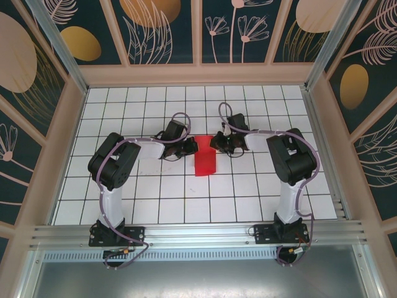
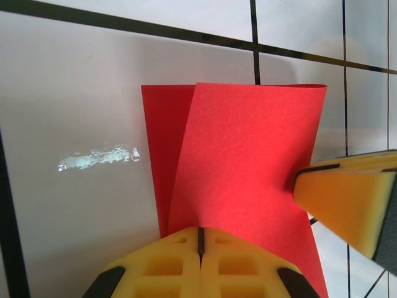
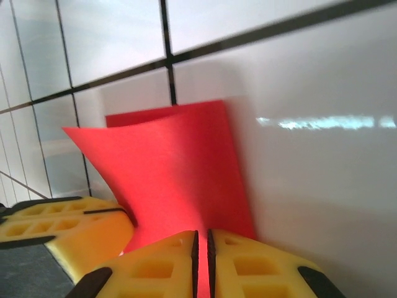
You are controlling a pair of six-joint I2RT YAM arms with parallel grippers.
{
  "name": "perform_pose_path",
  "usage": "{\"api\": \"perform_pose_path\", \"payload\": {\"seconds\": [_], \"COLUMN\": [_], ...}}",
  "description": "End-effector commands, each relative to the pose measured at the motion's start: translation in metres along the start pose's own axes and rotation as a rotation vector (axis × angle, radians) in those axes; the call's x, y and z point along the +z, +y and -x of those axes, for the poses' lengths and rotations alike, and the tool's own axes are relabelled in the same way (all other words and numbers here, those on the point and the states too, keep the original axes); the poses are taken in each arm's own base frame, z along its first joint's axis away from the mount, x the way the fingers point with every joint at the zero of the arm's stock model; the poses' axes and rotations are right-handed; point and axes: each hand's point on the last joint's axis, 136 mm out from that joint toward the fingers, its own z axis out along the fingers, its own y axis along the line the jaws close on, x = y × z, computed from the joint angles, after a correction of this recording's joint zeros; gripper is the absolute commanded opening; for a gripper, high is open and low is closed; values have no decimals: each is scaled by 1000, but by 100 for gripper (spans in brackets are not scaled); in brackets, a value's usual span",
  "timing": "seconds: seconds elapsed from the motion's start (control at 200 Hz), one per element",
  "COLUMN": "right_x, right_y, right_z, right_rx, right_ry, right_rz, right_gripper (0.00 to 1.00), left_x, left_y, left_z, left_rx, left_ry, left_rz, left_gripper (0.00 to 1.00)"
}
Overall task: Fold a paper plane with a square sheet of paper (pick it up from the middle)
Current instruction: Fold the square sheet of paper in half at the center of the table.
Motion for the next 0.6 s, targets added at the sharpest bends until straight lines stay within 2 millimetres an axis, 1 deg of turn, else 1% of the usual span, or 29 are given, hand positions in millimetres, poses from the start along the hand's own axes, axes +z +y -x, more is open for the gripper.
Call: {"api": "perform_pose_path", "payload": {"seconds": [0.0,0.145,0.34,0.48,0.545,0.595], "right_x": [-13,1,16,19,17,14], "right_y": [21,11,-6,-18,-22,-21], "right_z": [29,41,37,43,51,58], "right_rx": [-59,-43,-16,-4,-5,-12], "right_ry": [-59,-59,-29,-49,-80,-104], "right_rz": [24,4,-28,-67,-97,-102], "right_gripper": [17,17,17,17,17,17], "left_x": [2,4,1,0,0,0], "left_y": [70,70,68,68,69,69], "left_z": [-35,-37,-36,-36,-37,-37], "left_rx": [-49,-47,-35,-32,-33,-31], "left_ry": [87,97,94,95,97,97], "left_rz": [249,247,246,245,249,247], "left_gripper": [0,0,0,0,0,0]}}
